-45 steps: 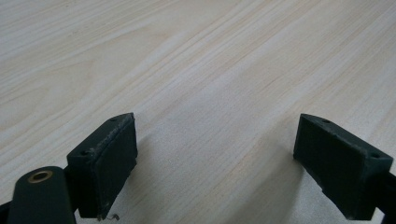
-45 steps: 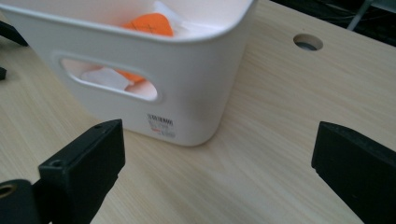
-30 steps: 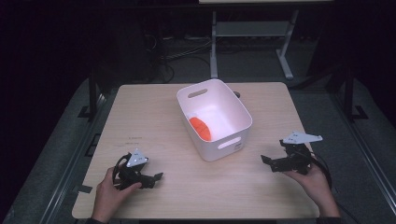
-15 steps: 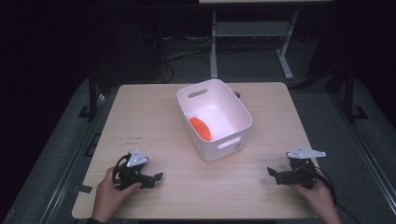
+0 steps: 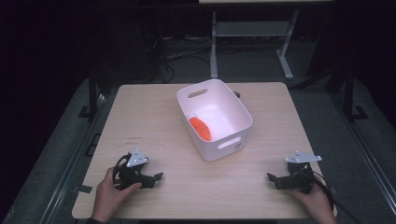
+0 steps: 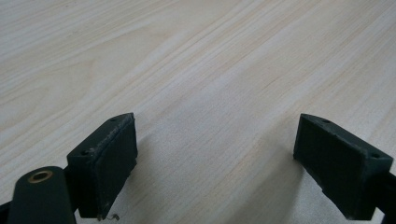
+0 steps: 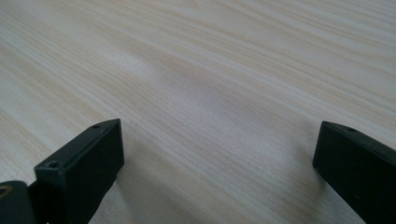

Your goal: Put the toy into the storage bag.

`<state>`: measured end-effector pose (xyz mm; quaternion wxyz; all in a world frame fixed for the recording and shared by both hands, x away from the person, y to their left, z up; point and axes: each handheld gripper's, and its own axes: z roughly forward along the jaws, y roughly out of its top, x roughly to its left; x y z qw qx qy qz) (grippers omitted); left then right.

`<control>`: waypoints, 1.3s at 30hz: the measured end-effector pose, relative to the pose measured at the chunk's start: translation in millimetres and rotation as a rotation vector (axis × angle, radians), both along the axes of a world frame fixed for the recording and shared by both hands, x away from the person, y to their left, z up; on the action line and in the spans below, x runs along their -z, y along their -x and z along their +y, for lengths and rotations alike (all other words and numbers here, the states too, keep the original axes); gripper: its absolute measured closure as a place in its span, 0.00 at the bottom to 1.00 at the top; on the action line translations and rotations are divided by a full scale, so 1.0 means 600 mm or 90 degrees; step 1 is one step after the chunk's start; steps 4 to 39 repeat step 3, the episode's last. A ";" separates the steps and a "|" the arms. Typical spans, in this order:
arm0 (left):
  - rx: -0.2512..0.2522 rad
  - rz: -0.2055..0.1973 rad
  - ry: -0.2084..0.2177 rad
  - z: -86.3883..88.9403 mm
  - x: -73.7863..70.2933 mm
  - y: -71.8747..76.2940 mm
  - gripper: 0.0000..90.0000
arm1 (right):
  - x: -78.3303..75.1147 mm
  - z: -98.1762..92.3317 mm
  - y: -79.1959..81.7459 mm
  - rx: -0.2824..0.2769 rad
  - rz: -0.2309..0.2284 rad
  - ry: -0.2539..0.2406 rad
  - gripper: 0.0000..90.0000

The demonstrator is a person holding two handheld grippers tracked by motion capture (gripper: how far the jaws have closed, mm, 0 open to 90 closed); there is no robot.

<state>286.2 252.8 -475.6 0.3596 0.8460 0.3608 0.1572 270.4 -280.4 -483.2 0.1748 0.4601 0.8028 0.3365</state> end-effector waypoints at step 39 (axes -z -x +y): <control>0.000 0.000 0.000 0.000 0.000 0.000 0.14 | 0.000 0.000 0.000 0.000 0.000 0.000 0.02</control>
